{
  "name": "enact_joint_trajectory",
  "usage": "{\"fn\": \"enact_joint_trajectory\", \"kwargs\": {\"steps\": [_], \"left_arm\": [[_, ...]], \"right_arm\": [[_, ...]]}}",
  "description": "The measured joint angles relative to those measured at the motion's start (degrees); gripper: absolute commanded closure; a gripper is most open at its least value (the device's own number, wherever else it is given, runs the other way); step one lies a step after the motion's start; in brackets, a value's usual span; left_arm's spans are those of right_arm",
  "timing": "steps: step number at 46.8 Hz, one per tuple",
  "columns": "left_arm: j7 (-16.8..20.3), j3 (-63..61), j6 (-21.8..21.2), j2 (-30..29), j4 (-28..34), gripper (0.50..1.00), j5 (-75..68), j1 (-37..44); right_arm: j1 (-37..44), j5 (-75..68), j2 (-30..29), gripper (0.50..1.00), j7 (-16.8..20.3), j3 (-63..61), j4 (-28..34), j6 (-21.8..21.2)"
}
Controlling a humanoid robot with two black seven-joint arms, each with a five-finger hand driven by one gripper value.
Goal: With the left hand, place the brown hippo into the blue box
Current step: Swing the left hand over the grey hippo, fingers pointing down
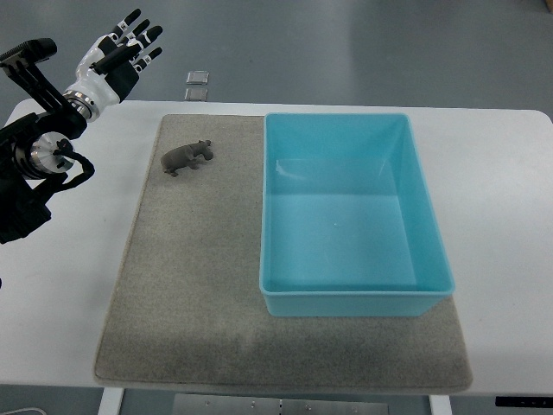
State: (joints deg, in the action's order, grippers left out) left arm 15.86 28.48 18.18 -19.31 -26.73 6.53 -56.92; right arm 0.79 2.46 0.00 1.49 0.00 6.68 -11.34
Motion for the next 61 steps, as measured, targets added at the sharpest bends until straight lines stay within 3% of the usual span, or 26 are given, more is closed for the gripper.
{"fn": "enact_joint_trajectory", "kwargs": {"steps": [34,61], "left_arm": [[-0.2,-15.9,-0.7,-1.8,-0.6,0.501,-27.5,-7.0],[-0.4,-20.2,2.0,-3.6,-0.9,0.501,-51.7,-9.8]], "right_arm": [[0.0,0.0,0.0,0.564,0.0,0.0,0.0,0.0],[0.0,0.0,0.0,0.564,0.0,0.0,0.0,0.0]]}}
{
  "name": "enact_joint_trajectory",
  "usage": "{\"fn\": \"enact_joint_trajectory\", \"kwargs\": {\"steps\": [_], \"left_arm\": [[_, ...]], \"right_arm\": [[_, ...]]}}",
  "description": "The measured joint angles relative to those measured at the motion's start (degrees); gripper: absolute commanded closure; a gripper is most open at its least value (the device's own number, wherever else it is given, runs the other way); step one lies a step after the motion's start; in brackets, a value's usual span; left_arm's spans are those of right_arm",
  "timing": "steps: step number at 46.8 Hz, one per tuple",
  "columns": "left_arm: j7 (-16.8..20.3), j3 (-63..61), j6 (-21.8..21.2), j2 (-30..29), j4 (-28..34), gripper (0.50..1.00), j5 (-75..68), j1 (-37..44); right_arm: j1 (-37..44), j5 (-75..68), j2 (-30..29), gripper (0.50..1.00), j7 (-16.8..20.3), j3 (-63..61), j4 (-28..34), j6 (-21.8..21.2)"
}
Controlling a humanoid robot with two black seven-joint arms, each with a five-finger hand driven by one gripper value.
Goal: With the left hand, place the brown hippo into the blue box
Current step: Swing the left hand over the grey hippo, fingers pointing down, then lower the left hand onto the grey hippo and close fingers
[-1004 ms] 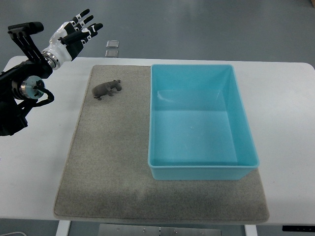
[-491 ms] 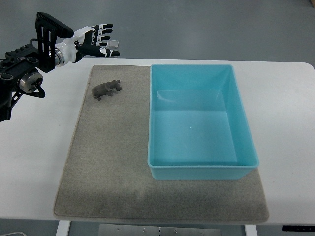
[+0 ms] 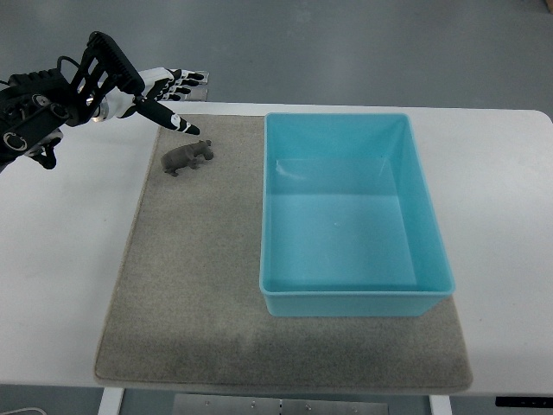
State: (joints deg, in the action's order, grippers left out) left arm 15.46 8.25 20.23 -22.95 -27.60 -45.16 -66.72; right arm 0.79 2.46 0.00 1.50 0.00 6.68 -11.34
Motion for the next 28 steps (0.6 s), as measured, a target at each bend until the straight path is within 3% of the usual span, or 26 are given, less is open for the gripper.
{"fn": "enact_joint_trajectory", "kwargs": {"steps": [14,28], "left_arm": [[0.0,0.0,-0.2,0.3,-0.1,0.504,-13.3,-1.3],[0.0,-1.8,0.4,0.5,-3.7,0.504,-14.0,-1.0]], "right_arm": [[0.0,0.0,0.0,0.564,0.0,0.0,0.0,0.0],[0.0,0.0,0.0,0.564,0.0,0.0,0.0,0.0]]}}
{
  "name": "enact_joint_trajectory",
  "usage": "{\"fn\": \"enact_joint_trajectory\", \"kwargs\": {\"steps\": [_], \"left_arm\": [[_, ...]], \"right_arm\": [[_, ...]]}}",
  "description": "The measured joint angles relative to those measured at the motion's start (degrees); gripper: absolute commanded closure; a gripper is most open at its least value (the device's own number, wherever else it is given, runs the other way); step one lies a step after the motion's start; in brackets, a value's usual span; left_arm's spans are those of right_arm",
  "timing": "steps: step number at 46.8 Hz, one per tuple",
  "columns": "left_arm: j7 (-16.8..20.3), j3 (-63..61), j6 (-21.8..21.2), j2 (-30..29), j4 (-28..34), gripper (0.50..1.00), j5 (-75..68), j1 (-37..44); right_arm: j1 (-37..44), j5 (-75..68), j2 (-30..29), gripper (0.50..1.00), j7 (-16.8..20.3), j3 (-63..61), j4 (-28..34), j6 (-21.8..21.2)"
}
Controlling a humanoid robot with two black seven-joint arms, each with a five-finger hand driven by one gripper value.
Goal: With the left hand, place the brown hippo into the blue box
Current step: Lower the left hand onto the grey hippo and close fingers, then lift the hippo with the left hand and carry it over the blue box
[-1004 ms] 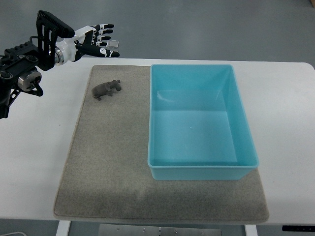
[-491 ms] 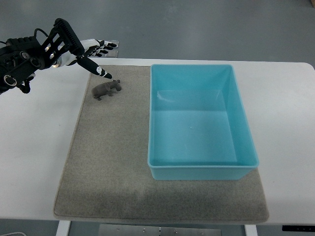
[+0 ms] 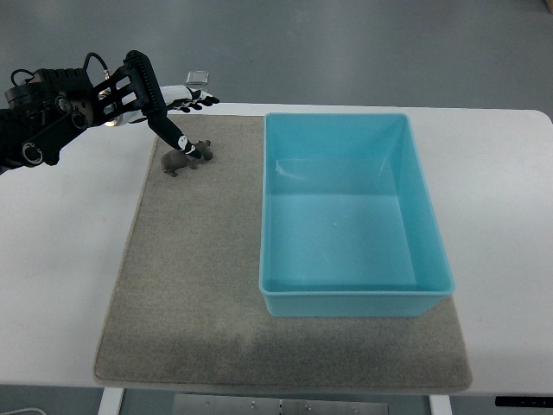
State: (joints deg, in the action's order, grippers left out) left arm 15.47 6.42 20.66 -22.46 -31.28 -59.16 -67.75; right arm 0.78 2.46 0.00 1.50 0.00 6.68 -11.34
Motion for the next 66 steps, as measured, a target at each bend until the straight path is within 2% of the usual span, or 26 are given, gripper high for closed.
{"fn": "enact_joint_trajectory", "kwargs": {"steps": [14,23,24,26,28,30,31,37,48,50,55,60,62,64,66], "left_arm": [[0.0,-3.5,0.3,0.1,0.0,0.506,0.0,0.3],[-0.1,-4.3,-0.6,0.3,0.2,0.529,0.0,0.2],[-0.1,-4.3,-0.7,0.3,0.2,0.540,-0.1,0.2],[-0.1,-4.3,-0.7,0.4,0.1,0.593,-0.1,0.1],[-0.1,-4.3,-0.8,0.4,0.1,0.606,-0.1,0.0],[-0.1,-4.3,-0.8,0.4,0.1,0.662,-0.2,-0.1],[-0.1,-4.3,-0.8,0.4,0.0,0.671,-0.2,-0.2],[-0.1,-4.3,-0.8,0.4,0.0,0.671,-0.7,-0.2],[-0.1,-4.3,-0.8,0.4,0.0,0.639,-2.1,0.0],[-0.1,-4.3,-0.8,0.4,0.0,0.617,-2.8,0.1],[-0.1,-4.3,-0.8,0.4,-0.1,0.617,-4.1,0.2],[-0.1,-4.4,-0.8,0.4,0.0,0.639,-4.2,0.1],[-0.1,-4.4,-0.7,0.4,-0.1,0.675,-4.2,0.0],[-0.1,-4.4,-0.7,0.4,-0.1,0.686,-4.3,-0.1],[-0.2,-4.4,-0.7,0.4,-0.1,0.735,-4.3,-0.1]], "right_arm": [[0.0,0.0,0.0,0.564,0.0,0.0,0.0,0.0],[0.0,0.0,0.0,0.564,0.0,0.0,0.0,0.0],[0.0,0.0,0.0,0.564,0.0,0.0,0.0,0.0],[0.0,0.0,0.0,0.564,0.0,0.0,0.0,0.0],[0.0,0.0,0.0,0.564,0.0,0.0,0.0,0.0],[0.0,0.0,0.0,0.564,0.0,0.0,0.0,0.0],[0.0,0.0,0.0,0.564,0.0,0.0,0.0,0.0],[0.0,0.0,0.0,0.564,0.0,0.0,0.0,0.0],[0.0,0.0,0.0,0.564,0.0,0.0,0.0,0.0],[0.0,0.0,0.0,0.564,0.0,0.0,0.0,0.0],[0.0,0.0,0.0,0.564,0.0,0.0,0.0,0.0],[0.0,0.0,0.0,0.564,0.0,0.0,0.0,0.0],[0.0,0.0,0.0,0.564,0.0,0.0,0.0,0.0],[0.0,0.0,0.0,0.564,0.0,0.0,0.0,0.0],[0.0,0.0,0.0,0.564,0.0,0.0,0.0,0.0]]}}
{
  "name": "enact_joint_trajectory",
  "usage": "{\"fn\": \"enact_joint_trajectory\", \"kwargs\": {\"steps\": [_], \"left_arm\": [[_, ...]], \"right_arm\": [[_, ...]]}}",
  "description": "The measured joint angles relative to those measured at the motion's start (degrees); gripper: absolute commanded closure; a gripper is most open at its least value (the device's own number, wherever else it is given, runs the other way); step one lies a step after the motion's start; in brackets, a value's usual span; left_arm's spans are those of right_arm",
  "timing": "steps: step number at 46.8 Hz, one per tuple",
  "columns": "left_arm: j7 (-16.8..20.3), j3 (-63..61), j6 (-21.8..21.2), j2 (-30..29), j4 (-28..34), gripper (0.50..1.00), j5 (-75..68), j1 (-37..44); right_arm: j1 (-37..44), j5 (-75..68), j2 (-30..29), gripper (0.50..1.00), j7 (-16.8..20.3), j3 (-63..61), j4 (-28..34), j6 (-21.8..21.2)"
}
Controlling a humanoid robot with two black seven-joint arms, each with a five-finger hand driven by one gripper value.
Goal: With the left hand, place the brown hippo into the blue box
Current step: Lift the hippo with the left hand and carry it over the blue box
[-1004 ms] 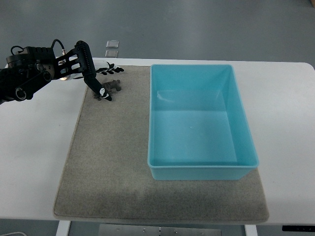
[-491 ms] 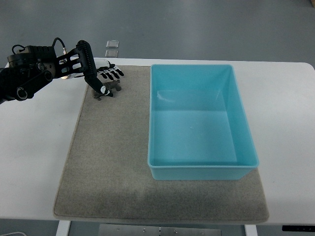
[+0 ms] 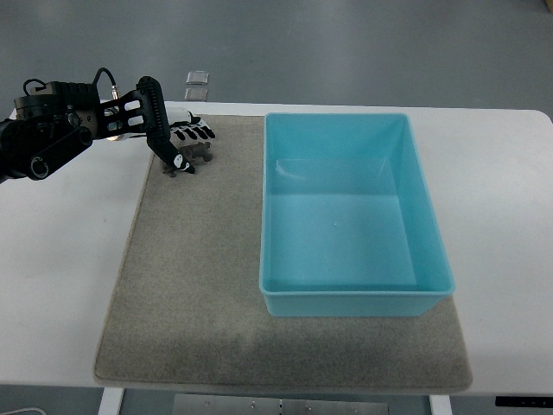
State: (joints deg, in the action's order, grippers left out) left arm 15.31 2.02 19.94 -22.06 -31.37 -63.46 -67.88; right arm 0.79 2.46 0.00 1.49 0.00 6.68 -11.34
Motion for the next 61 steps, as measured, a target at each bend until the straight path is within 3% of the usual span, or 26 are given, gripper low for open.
{"fn": "enact_joint_trajectory", "kwargs": {"steps": [4,10,16,39,61], "left_arm": [[-0.1,0.0,0.0,0.0,0.0,0.765,-0.1,-0.1],[-1.4,0.0,0.1,0.0,0.0,0.883,-0.1,-0.2],[-2.7,0.1,0.2,0.0,-0.1,0.949,0.1,-0.2],[-5.5,0.8,0.0,0.4,-0.2,0.941,1.1,-1.4],[-5.5,2.8,-2.8,1.3,-7.2,0.943,1.4,-6.3]], "right_arm": [[0.0,0.0,0.0,0.564,0.0,0.0,0.0,0.0],[0.0,0.0,0.0,0.564,0.0,0.0,0.0,0.0],[0.0,0.0,0.0,0.564,0.0,0.0,0.0,0.0],[0.0,0.0,0.0,0.564,0.0,0.0,0.0,0.0],[0.0,0.0,0.0,0.564,0.0,0.0,0.0,0.0]]}}
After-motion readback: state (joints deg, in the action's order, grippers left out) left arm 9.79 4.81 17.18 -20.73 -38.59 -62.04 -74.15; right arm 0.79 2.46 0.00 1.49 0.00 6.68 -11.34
